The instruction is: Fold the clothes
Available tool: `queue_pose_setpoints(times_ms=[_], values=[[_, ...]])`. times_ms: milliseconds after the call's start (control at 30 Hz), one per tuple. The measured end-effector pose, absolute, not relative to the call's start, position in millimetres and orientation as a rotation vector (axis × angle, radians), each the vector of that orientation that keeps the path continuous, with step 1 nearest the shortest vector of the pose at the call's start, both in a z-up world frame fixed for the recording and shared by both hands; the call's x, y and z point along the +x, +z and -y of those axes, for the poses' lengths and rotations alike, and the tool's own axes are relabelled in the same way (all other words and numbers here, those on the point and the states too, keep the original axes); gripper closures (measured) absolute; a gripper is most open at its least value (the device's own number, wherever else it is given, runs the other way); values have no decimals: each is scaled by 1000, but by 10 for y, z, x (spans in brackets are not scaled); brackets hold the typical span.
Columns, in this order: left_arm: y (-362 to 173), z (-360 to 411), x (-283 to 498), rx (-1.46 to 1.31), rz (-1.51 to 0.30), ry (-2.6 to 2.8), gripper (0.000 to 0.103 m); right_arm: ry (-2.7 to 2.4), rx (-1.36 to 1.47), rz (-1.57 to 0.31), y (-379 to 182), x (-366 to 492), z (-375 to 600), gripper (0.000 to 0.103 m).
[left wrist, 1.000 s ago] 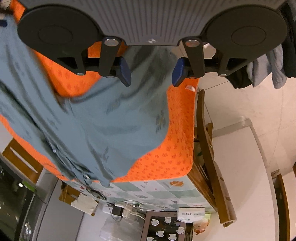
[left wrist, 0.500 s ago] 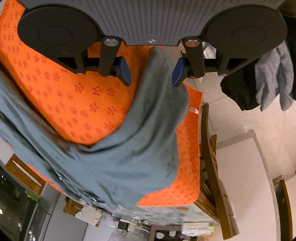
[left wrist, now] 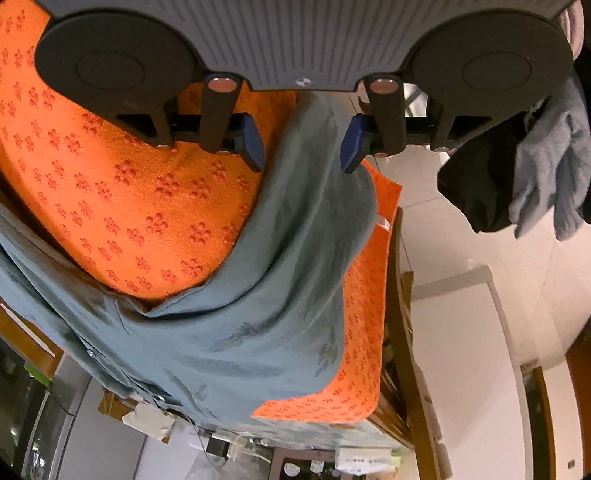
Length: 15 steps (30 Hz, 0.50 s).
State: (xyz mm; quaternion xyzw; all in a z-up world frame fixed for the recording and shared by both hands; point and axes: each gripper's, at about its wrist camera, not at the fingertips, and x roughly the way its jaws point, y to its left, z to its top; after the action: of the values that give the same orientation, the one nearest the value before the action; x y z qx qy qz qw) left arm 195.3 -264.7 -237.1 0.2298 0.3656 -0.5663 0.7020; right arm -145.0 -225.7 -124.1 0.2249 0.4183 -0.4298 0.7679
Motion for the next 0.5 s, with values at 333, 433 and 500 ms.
queue_pose_setpoints(times_ms=[333, 433, 500], values=[[-2250, 2789, 1927, 484, -780, -1254, 76, -938, 489, -890, -1235, -1495, 2238, 99], [-2211, 2818, 1906, 505, -738, -1201, 98, -936, 492, -884, -1237, -1508, 2247, 99], [-2105, 2817, 1920, 470, -706, -1152, 101, -934, 492, -881, -1235, -1515, 2242, 99]])
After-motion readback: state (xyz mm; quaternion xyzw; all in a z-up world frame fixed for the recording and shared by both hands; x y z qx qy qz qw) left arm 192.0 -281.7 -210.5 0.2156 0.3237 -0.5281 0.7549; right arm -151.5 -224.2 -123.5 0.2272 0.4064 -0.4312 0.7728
